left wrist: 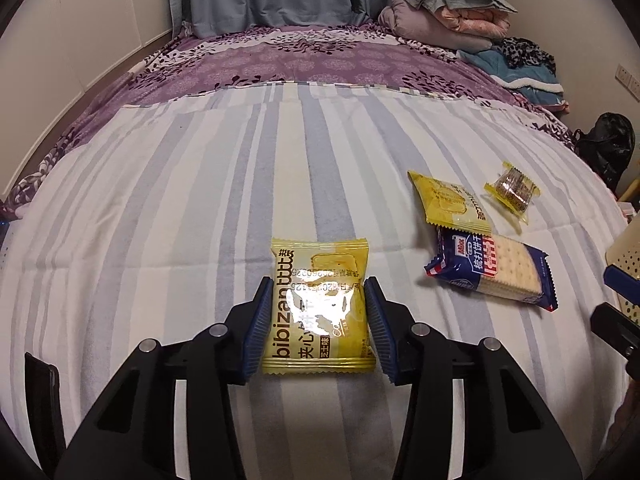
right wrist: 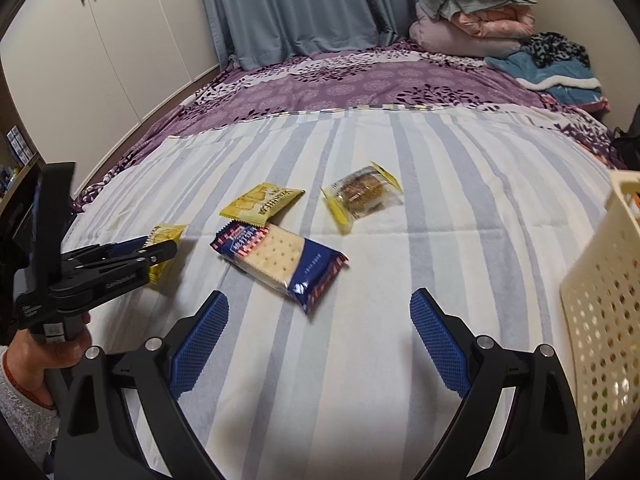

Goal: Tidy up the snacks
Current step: 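Grasp the yellow bibizan biscuit packet with the left tool, then grasp the blue Mixx cracker pack with the right tool while the left tool holds the biscuit packet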

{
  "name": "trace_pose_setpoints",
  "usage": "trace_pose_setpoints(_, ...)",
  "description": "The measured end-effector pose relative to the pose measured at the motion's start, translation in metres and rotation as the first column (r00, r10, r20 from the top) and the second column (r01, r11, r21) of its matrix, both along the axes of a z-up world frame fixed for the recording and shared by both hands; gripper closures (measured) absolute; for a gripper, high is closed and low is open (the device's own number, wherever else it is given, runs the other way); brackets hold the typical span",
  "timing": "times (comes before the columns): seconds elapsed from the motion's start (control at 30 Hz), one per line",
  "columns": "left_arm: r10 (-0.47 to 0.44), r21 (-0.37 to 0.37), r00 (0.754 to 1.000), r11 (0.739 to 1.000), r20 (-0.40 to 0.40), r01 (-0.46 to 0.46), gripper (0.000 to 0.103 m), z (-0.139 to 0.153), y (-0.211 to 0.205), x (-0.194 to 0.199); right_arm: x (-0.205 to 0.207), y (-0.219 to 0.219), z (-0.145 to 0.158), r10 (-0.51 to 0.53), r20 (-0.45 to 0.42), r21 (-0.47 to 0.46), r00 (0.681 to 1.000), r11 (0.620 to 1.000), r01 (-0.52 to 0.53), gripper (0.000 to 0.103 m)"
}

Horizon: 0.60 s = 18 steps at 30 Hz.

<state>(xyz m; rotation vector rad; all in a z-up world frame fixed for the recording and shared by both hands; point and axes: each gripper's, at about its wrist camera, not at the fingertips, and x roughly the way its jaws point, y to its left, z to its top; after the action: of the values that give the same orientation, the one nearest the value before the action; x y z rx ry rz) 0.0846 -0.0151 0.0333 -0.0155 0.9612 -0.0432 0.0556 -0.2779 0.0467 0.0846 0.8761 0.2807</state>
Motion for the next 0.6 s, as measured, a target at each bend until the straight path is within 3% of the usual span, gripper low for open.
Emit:
trace_pose_setpoints(0.4, -0.002, -0.048, 0.999, 0.999, 0.033, 0.004, 0.056, 0.02, 0.011, -0.008, 0.067, 0.046, -0.028, 0.182, -0.043, -0.066, 0.982, 0.981, -0.185, 0.012)
trace_pose_setpoints(0.6, 0.0, -0.054, 1.0, 0.999, 0.029, 0.002, 0.056, 0.02, 0.011, -0.01, 0.059, 0.061, -0.04, 0.256, -0.096, -0.082, 0.962, 0.961, -0.264, 0.012)
